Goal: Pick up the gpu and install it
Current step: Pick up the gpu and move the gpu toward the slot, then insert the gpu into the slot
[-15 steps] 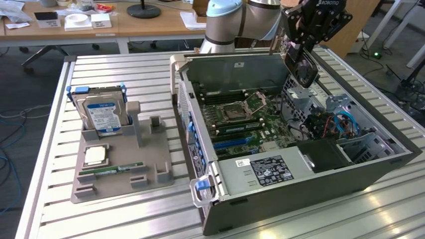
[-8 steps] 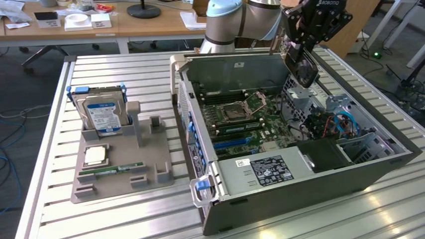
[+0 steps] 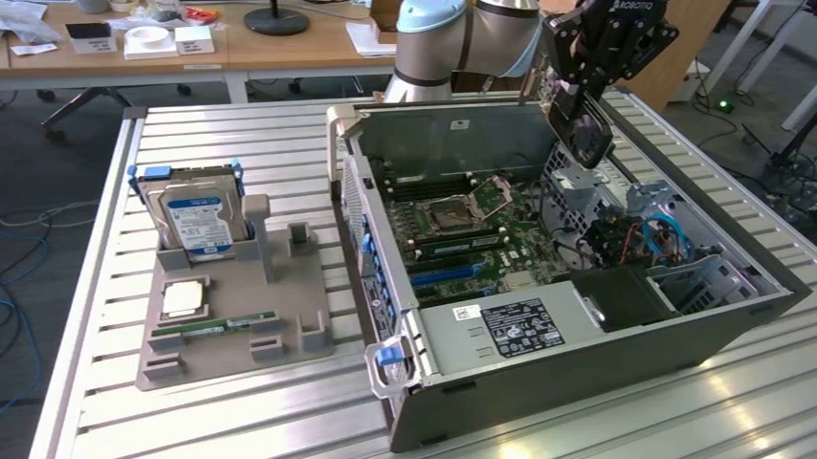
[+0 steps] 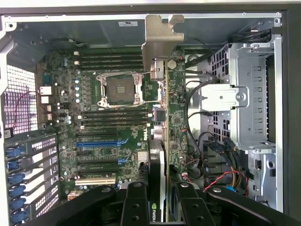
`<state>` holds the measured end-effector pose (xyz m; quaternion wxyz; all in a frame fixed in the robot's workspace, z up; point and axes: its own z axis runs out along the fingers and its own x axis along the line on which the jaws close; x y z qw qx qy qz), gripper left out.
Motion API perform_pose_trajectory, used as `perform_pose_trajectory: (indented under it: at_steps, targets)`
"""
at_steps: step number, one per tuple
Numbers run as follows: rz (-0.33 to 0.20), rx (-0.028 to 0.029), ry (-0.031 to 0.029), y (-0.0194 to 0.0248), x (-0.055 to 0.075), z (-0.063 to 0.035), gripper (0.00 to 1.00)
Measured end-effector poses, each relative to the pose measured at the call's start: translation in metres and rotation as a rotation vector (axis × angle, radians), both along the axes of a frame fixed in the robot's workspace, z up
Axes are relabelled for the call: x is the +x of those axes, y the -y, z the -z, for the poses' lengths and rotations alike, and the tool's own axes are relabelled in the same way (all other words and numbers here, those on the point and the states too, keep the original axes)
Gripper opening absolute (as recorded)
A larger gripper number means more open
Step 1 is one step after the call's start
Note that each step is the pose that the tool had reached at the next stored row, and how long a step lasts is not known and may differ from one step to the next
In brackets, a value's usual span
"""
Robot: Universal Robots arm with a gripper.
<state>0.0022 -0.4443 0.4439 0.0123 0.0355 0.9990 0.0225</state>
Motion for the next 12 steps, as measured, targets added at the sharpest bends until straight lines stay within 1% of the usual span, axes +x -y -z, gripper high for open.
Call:
perform_pose_trajectory:
  at_steps: [12]
  targets:
    - [0.0,0.0,0.0,0.0,0.0019,0.0,0.27]
